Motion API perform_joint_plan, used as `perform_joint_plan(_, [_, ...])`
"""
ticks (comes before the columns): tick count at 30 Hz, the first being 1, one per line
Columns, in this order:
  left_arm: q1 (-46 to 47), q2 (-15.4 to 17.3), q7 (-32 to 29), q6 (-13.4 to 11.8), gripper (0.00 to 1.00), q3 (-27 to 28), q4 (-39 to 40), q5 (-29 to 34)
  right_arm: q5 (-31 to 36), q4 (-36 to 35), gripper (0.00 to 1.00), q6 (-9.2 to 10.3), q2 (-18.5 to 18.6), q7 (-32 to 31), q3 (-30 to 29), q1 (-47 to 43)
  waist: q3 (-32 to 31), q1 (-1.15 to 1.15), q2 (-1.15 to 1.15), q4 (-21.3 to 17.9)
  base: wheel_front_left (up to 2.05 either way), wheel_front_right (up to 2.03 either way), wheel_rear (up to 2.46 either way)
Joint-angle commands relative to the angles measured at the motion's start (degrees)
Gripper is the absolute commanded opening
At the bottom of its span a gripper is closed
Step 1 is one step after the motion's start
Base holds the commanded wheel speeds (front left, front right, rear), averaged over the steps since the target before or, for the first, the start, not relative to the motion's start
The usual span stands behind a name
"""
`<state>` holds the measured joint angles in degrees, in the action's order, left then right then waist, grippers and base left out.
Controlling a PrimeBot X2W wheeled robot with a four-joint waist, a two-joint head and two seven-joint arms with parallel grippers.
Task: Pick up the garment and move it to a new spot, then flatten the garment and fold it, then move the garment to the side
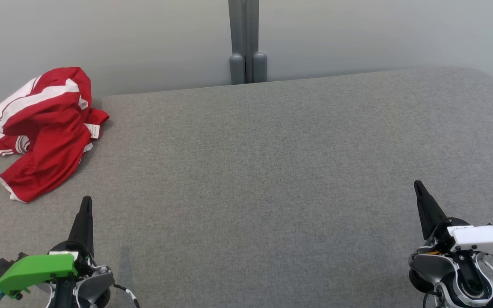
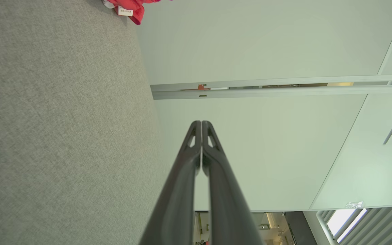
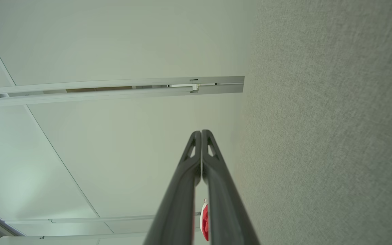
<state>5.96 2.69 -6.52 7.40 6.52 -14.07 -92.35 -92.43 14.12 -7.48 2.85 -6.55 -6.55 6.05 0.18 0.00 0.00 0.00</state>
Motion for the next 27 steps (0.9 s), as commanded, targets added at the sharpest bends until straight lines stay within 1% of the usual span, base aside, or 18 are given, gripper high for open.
perform_joint_plan(1, [0.6, 0.4, -0.2, 0.3, 0.0, 0.1, 0.1, -0.1, 0.1, -0.3, 0.0, -0.02, 0.1, -0.1, 0.0, 0.3, 0.0, 0.0, 0.0, 0.0, 0.0, 0.0, 0.0])
perform_joint_plan(27, [0.6, 0.4, -0.2, 0.3, 0.0, 0.1, 0.1, -0.1, 0.1, -0.3, 0.0, -0.02, 0.1, -0.1, 0.0, 0.3, 0.0, 0.0, 0.0, 0.0, 0.0, 0.0, 0.0])
